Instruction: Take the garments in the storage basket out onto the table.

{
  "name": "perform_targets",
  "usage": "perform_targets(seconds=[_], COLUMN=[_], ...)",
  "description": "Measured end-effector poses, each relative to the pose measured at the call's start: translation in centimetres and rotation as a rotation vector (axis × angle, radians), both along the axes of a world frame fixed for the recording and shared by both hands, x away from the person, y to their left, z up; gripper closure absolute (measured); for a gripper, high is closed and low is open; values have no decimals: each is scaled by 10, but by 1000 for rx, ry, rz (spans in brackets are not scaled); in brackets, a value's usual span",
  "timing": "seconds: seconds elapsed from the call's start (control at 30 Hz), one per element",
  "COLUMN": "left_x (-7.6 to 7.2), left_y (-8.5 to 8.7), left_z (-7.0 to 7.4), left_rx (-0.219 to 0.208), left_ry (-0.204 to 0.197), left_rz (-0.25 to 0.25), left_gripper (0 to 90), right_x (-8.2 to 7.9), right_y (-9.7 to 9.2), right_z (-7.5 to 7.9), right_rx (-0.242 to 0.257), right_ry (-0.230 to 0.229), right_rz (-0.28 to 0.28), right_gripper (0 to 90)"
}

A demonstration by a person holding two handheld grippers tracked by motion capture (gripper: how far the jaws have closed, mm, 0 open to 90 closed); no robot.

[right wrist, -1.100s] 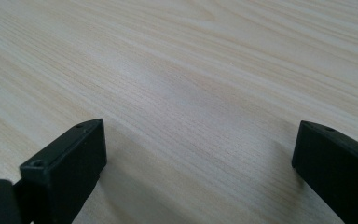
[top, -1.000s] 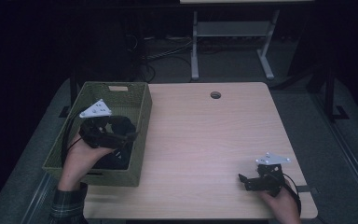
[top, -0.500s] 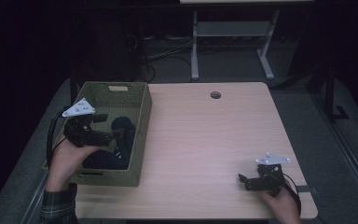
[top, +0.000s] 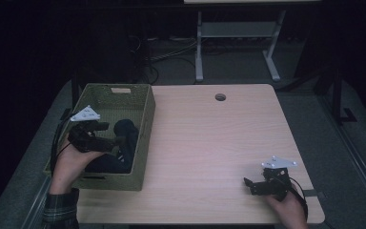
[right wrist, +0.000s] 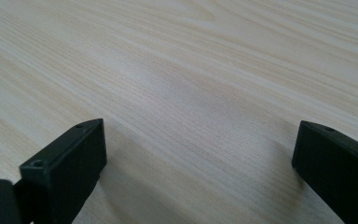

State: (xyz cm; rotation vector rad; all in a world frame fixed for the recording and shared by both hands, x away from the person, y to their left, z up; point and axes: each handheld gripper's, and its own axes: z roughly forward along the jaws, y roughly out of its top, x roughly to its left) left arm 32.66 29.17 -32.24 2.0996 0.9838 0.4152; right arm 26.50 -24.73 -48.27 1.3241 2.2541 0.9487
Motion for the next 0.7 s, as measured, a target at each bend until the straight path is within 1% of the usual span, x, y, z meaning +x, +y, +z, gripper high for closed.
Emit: perform_targets(seconds=[0.17,0.2,0.27,0.4,0.47,0.57,0.7], left_x=[3,3,5,8,9,11,14], left_y=[-2,-3,-5,-10,-12,-14,-15], left_z=[-8,-9,-13,-19,-23,-27,-31], left_rx=[12,10,22,30,32,47,50], left_ry=[22,34,42,64,73,85,100], left_rz=[2,4,-7,-9,-7,-11,-12], left_gripper=[146,146,145,143,142,140,140], right_x=[0,0,0,0,0,0,0], right_y=[0,0,0,0,0,0,0], right_z=[0,0,0,0,0,0,0], right_rx=[0,1,1,0,0,0,-1], right_ry=[1,1,1,1,0,1,0], right_rz=[0,0,-1,0,-1,0,-1], right_gripper=[26,26,26,26,26,26,26])
